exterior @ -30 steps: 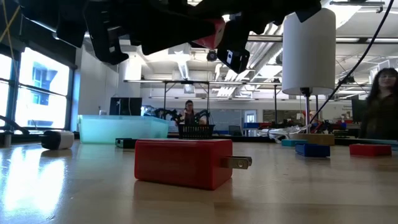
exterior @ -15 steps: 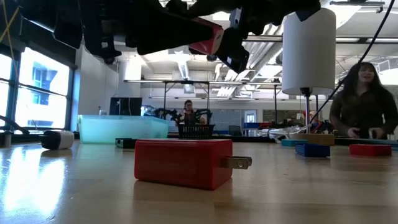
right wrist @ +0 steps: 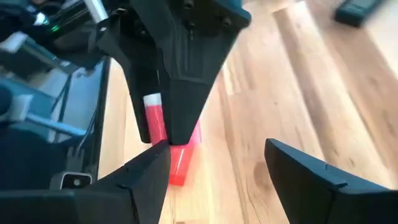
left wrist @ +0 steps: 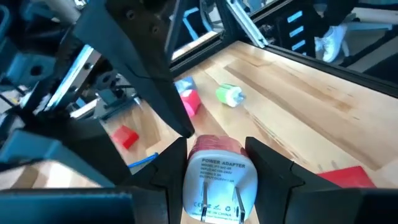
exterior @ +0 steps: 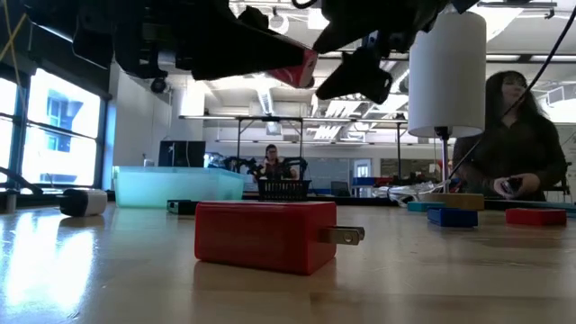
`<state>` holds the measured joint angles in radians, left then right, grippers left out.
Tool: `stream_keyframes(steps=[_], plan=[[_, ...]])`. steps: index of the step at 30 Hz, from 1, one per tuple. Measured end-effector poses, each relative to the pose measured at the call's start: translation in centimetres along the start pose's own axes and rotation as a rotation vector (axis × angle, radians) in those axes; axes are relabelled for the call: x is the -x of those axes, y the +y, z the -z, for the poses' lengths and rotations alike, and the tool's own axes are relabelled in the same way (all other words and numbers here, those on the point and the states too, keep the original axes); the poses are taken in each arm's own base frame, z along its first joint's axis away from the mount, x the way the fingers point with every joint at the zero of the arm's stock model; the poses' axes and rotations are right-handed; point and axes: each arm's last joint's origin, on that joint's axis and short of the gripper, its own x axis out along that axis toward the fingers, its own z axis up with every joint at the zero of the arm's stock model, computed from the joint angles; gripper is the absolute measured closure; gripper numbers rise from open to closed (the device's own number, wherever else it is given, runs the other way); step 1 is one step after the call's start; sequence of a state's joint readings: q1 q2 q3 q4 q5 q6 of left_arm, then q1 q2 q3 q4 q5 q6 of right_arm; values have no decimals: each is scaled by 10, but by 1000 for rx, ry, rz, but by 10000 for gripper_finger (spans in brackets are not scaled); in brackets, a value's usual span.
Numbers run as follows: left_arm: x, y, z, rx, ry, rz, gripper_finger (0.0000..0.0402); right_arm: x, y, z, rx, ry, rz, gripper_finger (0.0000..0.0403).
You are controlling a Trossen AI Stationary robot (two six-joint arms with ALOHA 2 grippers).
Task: Pick & Place Office items
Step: Put the left pink charger adapter into the green bin
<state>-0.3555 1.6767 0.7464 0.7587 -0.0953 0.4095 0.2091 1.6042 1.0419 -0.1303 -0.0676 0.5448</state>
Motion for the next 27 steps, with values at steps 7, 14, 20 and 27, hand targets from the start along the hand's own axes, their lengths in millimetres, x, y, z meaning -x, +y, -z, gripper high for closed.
stream_keyframes(steps=[7,14,20,27], plan=[[11,6,-14,60,8,1,275,34,3,13,-23,4,282,156],[32,19,-23,108,166,-232,275,61,14,37,-59,-78,595,156],[53,28,-27,112,298,-316,275,62,27,58,-45,-174,727,156],[77,47,-33,165,344,-362,275,39,39,61,-26,-425,784,156]])
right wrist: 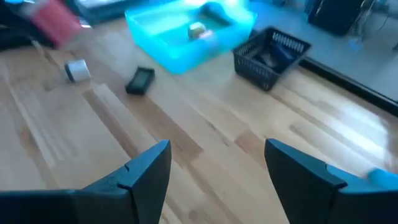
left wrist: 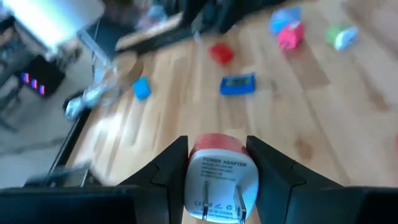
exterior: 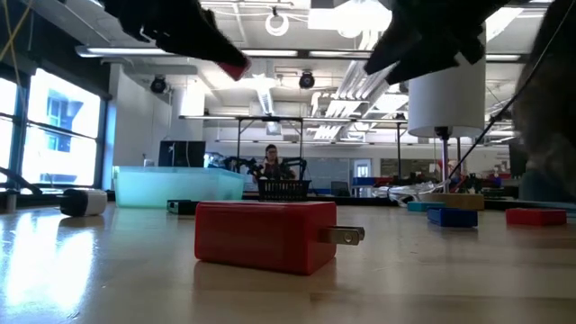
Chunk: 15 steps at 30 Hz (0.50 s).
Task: Pick & Place Office items
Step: Put the left pink charger adapter into the green bin
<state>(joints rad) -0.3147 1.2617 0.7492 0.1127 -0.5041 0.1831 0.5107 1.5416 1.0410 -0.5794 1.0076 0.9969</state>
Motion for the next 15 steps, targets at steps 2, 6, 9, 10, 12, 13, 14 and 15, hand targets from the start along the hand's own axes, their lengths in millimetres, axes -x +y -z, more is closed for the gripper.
stream_keyframes(steps=[2,6,9,10,12,13,14,15], plan=[[4,11,1,36,21,-26,275,-8,9,7,-1,-34,15,156],[9,36,9,114,102,-90,275,-22,20,22,34,-66,56,156],[12,55,17,185,163,-96,275,-34,27,35,-15,-63,66,156],[12,61,17,220,160,-88,275,-37,30,39,-45,-59,61,156],[13,73,23,276,192,-74,275,-43,38,46,-77,-58,42,156],[12,78,24,303,192,-75,275,-46,41,50,-84,-56,34,156],[11,84,25,332,190,-81,275,-49,44,54,-74,-50,26,156],[10,90,29,353,208,-102,275,-51,46,58,-57,-54,22,156]])
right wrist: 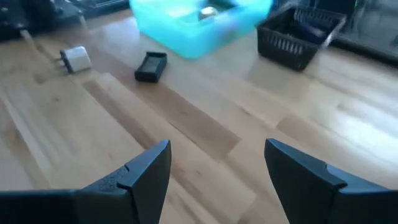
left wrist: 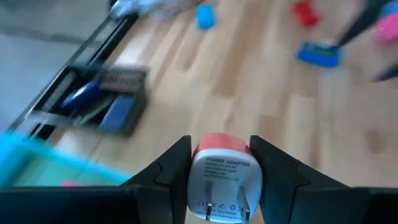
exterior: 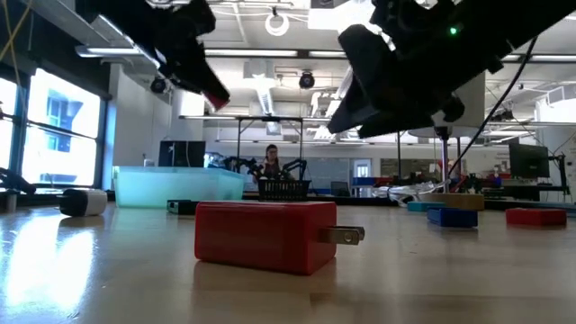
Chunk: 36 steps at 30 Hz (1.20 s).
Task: Pick & Place Office items
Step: Put the left pink charger adapter into the green bin
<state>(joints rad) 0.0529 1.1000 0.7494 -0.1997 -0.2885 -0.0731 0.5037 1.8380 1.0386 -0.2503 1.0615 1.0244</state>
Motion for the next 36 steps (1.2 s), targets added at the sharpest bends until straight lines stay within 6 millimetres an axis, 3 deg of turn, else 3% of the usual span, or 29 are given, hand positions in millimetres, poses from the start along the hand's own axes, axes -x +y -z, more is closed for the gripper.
stream_keyframes(steps=[6,17,28,36], plan=[[-10,31,3,140,45,-52,275,-13,16,15,8,-19,-55,156],[-12,63,5,289,63,-13,275,-18,23,21,37,22,-127,156],[-13,99,26,439,224,-134,275,-19,23,20,32,23,-129,156],[-34,106,47,483,390,-170,275,-20,23,20,26,24,-126,156]])
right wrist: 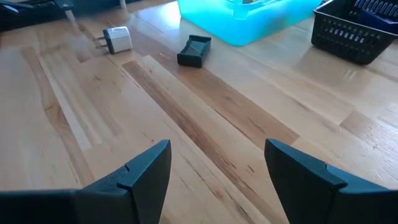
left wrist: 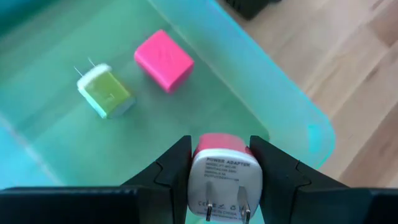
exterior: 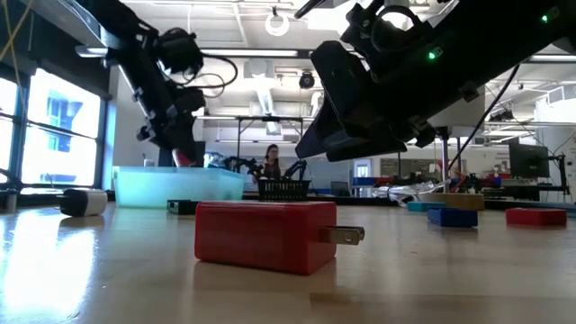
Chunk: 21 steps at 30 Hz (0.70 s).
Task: Pick & Place Office items
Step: Put the left pink charger adapter into the green bin
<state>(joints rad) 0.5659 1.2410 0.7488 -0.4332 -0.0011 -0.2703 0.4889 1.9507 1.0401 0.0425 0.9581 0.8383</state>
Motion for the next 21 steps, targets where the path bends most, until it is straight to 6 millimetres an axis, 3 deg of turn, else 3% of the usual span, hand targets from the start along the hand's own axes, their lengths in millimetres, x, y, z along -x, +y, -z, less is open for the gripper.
stream_keyframes(steps=[10,21], plan=[[-35,1,3,27,78,-45,271,0,0,0,4,0,1,156],[-50,3,7,32,123,-64,269,0,0,0,5,11,-9,156]])
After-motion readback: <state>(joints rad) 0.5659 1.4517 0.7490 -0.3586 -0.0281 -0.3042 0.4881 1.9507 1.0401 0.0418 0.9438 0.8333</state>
